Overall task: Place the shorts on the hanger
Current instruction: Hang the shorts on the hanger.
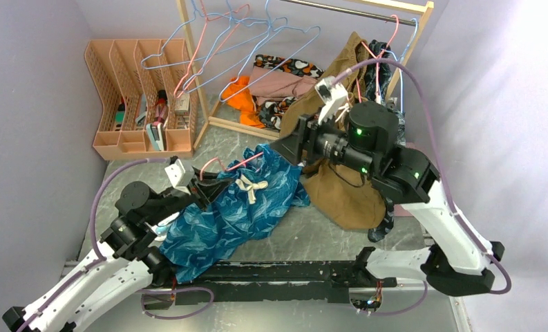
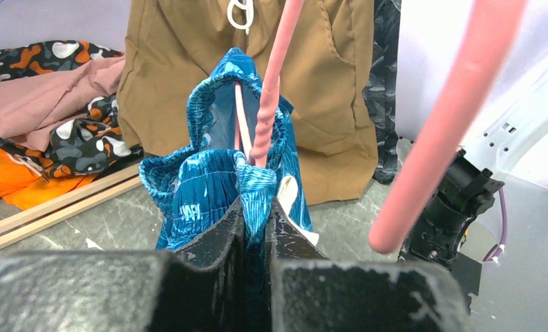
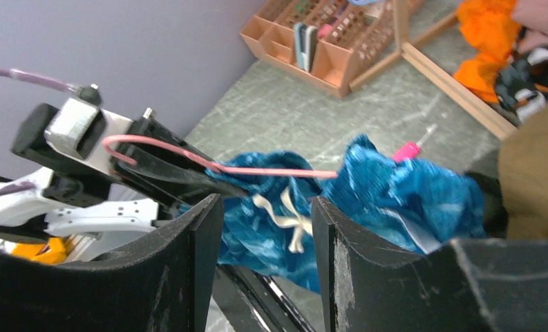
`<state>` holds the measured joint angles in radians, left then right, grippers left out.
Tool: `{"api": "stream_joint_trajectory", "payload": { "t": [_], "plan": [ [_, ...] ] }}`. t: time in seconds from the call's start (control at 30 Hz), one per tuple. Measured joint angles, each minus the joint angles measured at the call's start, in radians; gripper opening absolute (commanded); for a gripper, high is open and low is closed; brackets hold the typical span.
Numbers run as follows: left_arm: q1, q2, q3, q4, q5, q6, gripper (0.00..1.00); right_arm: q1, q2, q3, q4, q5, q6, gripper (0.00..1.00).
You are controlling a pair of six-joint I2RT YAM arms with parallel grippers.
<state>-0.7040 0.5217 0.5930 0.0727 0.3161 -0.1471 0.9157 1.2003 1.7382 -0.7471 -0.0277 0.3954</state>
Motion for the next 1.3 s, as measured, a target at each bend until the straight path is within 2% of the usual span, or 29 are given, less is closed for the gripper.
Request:
{"api": "stream_joint_trajectory", "payload": {
  "t": [0.17,0.3,0.57,0.87,1.03,1.3],
  "plan": [
    [0.0,0.008,-0.016,0.028,-0.01,0.0,0.07,0.0,-0.064,-0.119,-0.033,0.051,0.013,0.53],
    [0.0,0.022,-0.035,0.047,-0.018,-0.002,0.07,0.0,-0.019,-0.191,-0.042,0.09,0.032,0.54],
    [0.0,0.032,-0.048,0.066,-0.034,-0.007,0.07,0.0,0.043,-0.242,-0.009,0.176,0.053,0.54],
    [0.0,0.032,-0.048,0.064,-0.037,-0.006,0.07,0.0,0.087,-0.253,0.08,0.195,0.065,0.52],
    [0.0,0.031,-0.048,0.059,-0.042,0.002,0.07,0.0,0.137,-0.253,0.092,0.189,0.071,0.4],
    [0.0,0.02,-0.048,0.05,-0.047,0.009,0.07,0.0,0.154,-0.254,0.088,0.2,0.073,0.04]
  ]
}}
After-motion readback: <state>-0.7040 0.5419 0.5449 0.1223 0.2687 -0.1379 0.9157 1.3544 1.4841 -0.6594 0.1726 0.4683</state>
